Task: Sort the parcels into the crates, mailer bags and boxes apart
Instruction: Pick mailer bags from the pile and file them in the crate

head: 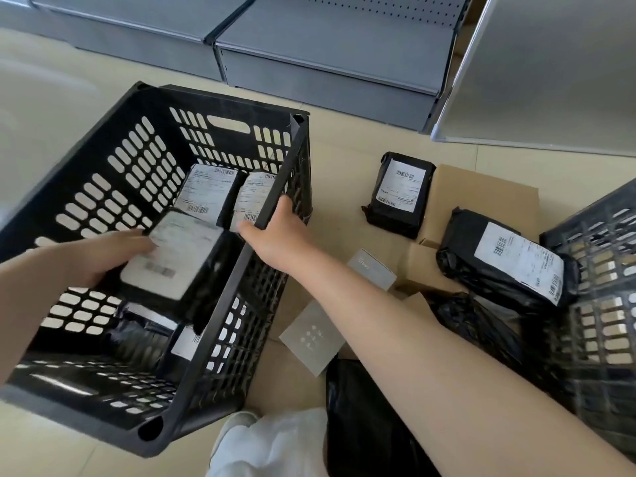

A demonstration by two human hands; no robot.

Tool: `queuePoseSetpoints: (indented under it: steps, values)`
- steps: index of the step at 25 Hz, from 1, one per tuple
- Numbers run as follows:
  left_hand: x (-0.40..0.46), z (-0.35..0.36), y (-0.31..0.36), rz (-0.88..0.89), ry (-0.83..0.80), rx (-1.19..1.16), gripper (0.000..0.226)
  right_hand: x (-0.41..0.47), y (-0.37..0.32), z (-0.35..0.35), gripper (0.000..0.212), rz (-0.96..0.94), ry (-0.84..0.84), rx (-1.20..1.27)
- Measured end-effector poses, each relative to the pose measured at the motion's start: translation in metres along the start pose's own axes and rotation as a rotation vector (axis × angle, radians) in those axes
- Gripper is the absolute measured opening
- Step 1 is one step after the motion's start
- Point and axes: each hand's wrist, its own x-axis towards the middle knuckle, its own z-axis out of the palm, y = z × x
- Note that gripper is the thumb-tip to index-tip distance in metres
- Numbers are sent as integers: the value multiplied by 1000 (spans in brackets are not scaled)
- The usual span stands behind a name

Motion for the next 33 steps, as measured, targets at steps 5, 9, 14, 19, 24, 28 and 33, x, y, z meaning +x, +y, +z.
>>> queuePoseSetpoints:
  steps: [5, 9, 14, 19, 24, 28, 33]
  values:
    - [7, 28, -22, -12, -106, -55, 24, 5, -3, 9, 67, 33, -3, -20]
    - [12, 51, -34, -18, -165, -17, 31, 4, 0, 8, 74, 35, -28, -46]
    - [15, 66, -47, -20, -117, 55, 33, 8, 1, 18, 83, 42, -33, -8]
    - [5, 78, -54, 58, -137, 215, 50, 6, -1, 17, 81, 42, -31, 36]
    - [9, 89, -53, 127, -7, 359, 48, 4, 0, 17, 77, 27, -21, 53]
    - [10, 97, -47, 154, 40, 430, 73, 4, 2, 18, 75, 18, -16, 59]
    - [17, 102, -44, 86, 67, 556, 71, 5, 5, 18, 73, -2, -7, 84]
